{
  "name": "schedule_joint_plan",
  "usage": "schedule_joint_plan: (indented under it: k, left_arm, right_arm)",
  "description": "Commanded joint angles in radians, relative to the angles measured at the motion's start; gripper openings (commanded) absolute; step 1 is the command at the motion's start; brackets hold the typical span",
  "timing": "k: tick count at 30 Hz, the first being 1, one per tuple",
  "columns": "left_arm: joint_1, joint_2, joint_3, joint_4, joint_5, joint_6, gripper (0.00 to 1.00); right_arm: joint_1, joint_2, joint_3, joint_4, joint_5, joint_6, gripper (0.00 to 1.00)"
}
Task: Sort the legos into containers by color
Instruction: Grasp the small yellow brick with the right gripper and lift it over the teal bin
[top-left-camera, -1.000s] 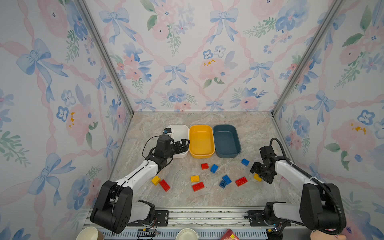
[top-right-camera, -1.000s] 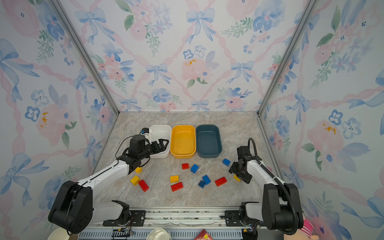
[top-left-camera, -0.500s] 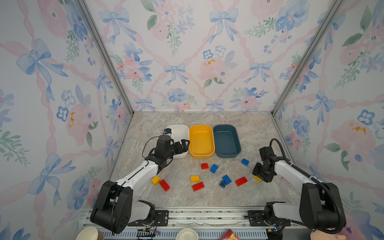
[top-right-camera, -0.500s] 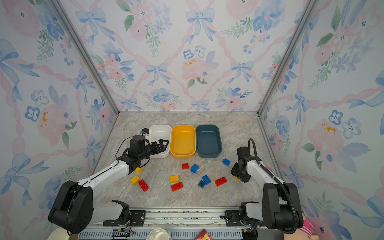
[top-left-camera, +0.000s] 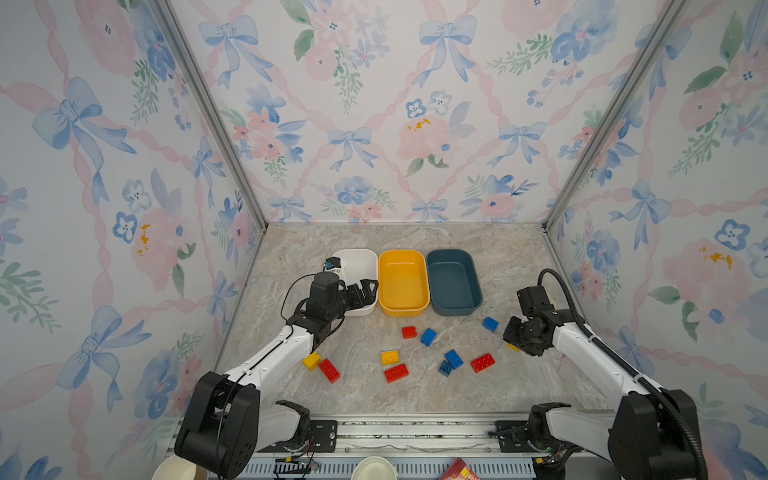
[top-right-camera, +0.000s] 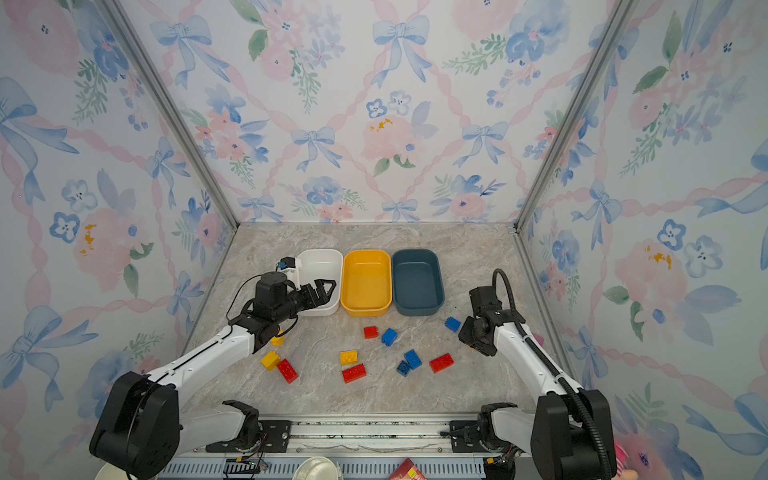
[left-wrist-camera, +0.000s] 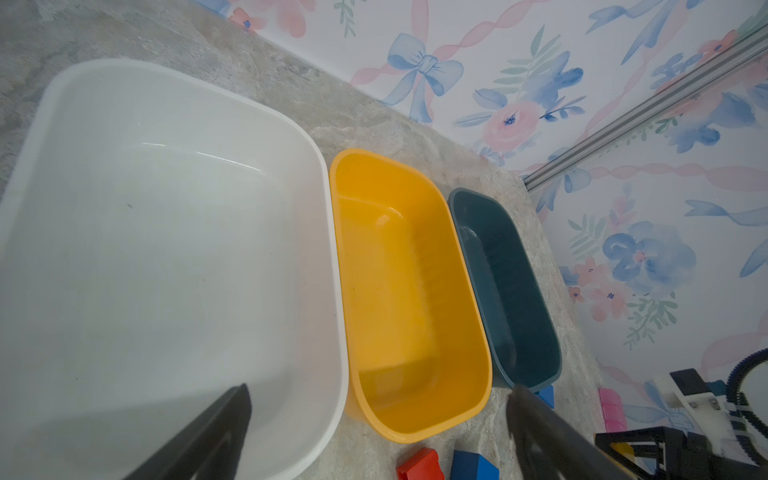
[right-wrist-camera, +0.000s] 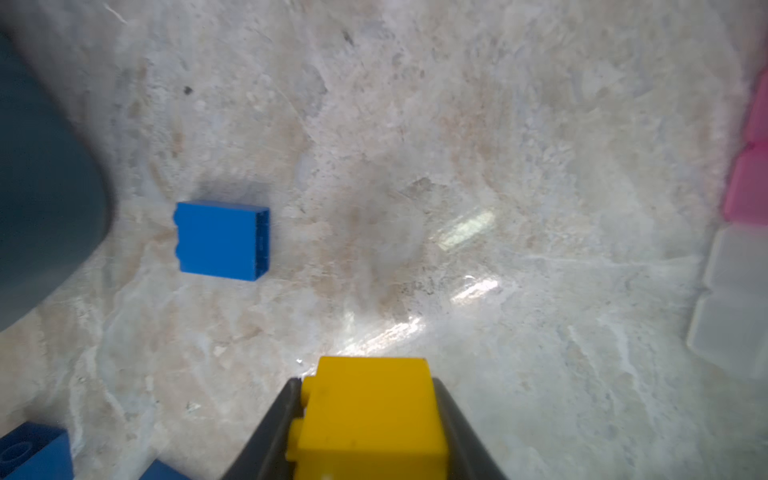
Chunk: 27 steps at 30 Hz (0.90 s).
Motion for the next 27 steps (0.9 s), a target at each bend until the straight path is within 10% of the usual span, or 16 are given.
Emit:
schedule_joint_plan:
  k: [1, 27]
  left_arm:
    - [0.001, -0.023, -0.019, 0.002, -0.008, -0.004, 0.98]
    - [0.003, -0.089, -0.068, -0.050, -0.036, -0.011, 0.98]
  right_arm:
    - [0.050, -0.008, 0.089, -0.055, 0.035, -0.008, 0.29]
    - [0.242, 0.831, 0.856, 0.059, -0.022, -0.220, 0.32]
